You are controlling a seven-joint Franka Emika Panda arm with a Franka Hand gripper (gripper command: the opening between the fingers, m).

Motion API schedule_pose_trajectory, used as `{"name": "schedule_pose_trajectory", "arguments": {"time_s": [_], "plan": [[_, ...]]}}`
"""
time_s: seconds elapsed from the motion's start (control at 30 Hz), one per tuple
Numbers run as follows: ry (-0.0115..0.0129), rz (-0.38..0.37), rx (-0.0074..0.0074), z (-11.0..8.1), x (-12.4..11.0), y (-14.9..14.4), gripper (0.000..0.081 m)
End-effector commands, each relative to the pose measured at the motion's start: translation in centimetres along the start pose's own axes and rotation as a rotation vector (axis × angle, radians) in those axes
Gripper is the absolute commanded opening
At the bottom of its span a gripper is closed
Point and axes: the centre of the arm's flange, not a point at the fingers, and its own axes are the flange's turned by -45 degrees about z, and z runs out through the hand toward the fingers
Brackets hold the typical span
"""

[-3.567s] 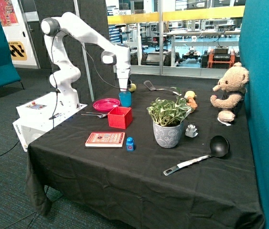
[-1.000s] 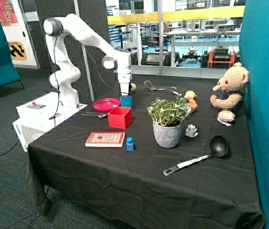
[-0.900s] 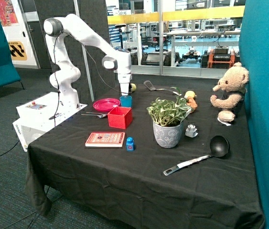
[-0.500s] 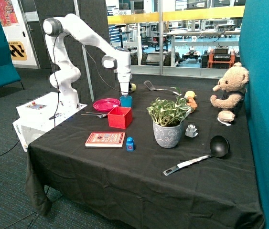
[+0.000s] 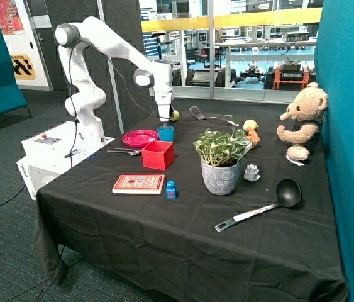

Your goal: Set the table

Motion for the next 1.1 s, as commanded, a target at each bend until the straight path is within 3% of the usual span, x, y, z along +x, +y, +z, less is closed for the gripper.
{"name": "schedule_pose_trajectory", "arguments": {"time_s": [0.0, 0.17, 0.2, 0.3, 0.4, 0.43, 0.6, 0.9, 0.93, 1.07], "plan": [[-0.0023, -0.011, 0.0016, -2.0, -0.1, -0.2, 0.0642], [-0.0023, -0.011, 0.0016, -3.2, -0.4, -0.3, 0.0571], [-0.0023, -0.011, 0.0016, -3.5, -0.5, -0.3, 0.0605], [-0.0023, -0.014, 0.0016, -4.1, -1.0, -0.4, 0.0548], [-0.0023, -0.014, 0.0016, -4.3, -1.2, -0.4, 0.0532], [-0.0023, -0.018, 0.0016, -4.4, -1.3, -0.5, 0.0569], [-0.0023, -0.007, 0.0016, -5.0, -1.9, -0.6, 0.0505], [-0.0024, 0.078, 0.0015, -5.4, -2.5, 1.2, 0.0706], [-0.0024, 0.081, 0.0015, -5.5, -2.5, 1.4, 0.0652], [-0.0024, 0.09, 0.0015, -5.6, -2.9, 2.0, 0.0558]]}}
